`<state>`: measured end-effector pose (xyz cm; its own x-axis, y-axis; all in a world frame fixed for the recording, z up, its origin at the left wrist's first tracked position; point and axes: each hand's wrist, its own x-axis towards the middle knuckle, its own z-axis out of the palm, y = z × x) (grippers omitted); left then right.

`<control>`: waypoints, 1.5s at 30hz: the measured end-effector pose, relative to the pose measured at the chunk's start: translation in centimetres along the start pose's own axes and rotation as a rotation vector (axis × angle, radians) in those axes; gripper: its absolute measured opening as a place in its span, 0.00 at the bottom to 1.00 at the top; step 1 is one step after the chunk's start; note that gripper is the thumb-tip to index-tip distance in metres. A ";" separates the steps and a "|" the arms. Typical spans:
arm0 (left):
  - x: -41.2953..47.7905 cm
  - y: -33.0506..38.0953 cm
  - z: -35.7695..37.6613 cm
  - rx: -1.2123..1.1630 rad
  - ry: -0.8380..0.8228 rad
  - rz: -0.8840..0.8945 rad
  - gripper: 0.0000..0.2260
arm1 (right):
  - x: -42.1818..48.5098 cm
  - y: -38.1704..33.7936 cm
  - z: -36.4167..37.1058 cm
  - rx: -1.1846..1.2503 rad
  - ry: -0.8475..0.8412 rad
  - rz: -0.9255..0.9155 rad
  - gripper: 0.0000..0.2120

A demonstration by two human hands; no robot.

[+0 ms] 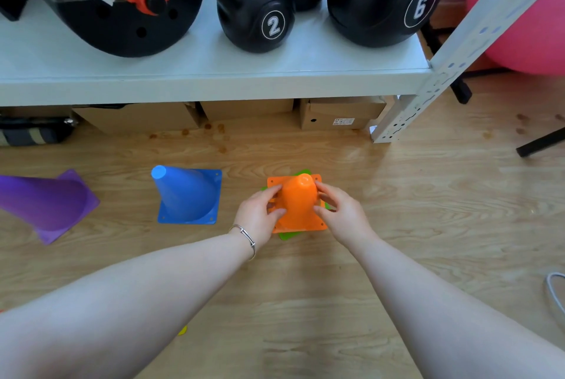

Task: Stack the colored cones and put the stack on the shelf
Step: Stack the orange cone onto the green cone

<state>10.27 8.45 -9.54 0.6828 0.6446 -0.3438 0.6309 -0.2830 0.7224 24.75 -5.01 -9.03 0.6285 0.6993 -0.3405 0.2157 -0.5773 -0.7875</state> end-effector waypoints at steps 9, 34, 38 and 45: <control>0.4 -0.4 -0.3 -0.004 -0.034 0.017 0.26 | -0.2 0.5 0.0 -0.028 -0.022 -0.005 0.29; -0.7 0.5 -0.9 0.365 -0.154 0.024 0.31 | -0.9 -0.1 -0.2 -0.315 -0.043 -0.006 0.28; -1.9 0.6 -1.7 0.593 -0.178 0.096 0.30 | -2.1 -0.8 0.0 -0.502 -0.055 -0.038 0.24; -4.8 0.4 -4.6 0.880 -0.076 0.217 0.27 | -4.2 -3.3 1.1 -0.749 -0.122 -0.048 0.17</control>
<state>5.57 8.54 -4.82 0.8221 0.4744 -0.3149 0.5178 -0.8528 0.0671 20.58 -5.58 -5.52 0.5280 0.7471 -0.4037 0.7173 -0.6468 -0.2589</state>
